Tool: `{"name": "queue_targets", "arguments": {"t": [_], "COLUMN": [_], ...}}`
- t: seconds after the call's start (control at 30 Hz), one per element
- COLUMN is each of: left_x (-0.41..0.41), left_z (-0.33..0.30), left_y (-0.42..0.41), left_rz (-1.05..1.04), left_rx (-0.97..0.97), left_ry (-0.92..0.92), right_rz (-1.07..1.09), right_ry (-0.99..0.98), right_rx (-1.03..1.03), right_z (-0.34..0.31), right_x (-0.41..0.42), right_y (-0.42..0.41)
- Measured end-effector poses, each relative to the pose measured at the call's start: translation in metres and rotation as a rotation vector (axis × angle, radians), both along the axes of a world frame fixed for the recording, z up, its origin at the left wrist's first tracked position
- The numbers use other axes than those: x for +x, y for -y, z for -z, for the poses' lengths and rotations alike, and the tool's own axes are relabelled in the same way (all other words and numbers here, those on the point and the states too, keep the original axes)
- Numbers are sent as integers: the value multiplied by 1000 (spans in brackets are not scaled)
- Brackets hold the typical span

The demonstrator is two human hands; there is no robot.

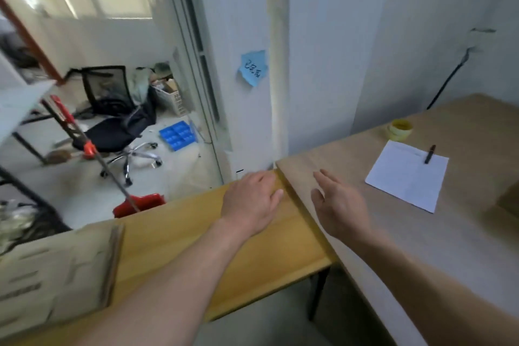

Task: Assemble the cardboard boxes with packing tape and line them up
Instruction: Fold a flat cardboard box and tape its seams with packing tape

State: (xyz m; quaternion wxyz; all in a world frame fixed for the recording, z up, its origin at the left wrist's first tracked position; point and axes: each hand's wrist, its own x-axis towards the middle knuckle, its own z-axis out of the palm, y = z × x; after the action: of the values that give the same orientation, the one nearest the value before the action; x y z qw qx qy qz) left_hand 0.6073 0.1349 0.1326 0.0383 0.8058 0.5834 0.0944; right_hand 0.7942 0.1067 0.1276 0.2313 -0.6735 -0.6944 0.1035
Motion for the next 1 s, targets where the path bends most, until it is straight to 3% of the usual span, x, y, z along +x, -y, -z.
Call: {"name": "queue_targets", "arguments": {"t": [0.27, 0.57, 1.0], "left_x": [-197, -405, -525], "left_z": [7, 27, 75], "left_y": [63, 158, 153], "left_rz": [-240, -477, -621], "left_rx": [-47, -89, -149], "left_ry": [-33, -62, -13], "right_rz": [-229, -478, -661], "right_ry": [72, 74, 171], "right_rx": [26, -121, -278], "right_z": [11, 33, 82], "right_x": [-189, -408, -539], "right_y": [13, 59, 26]}}
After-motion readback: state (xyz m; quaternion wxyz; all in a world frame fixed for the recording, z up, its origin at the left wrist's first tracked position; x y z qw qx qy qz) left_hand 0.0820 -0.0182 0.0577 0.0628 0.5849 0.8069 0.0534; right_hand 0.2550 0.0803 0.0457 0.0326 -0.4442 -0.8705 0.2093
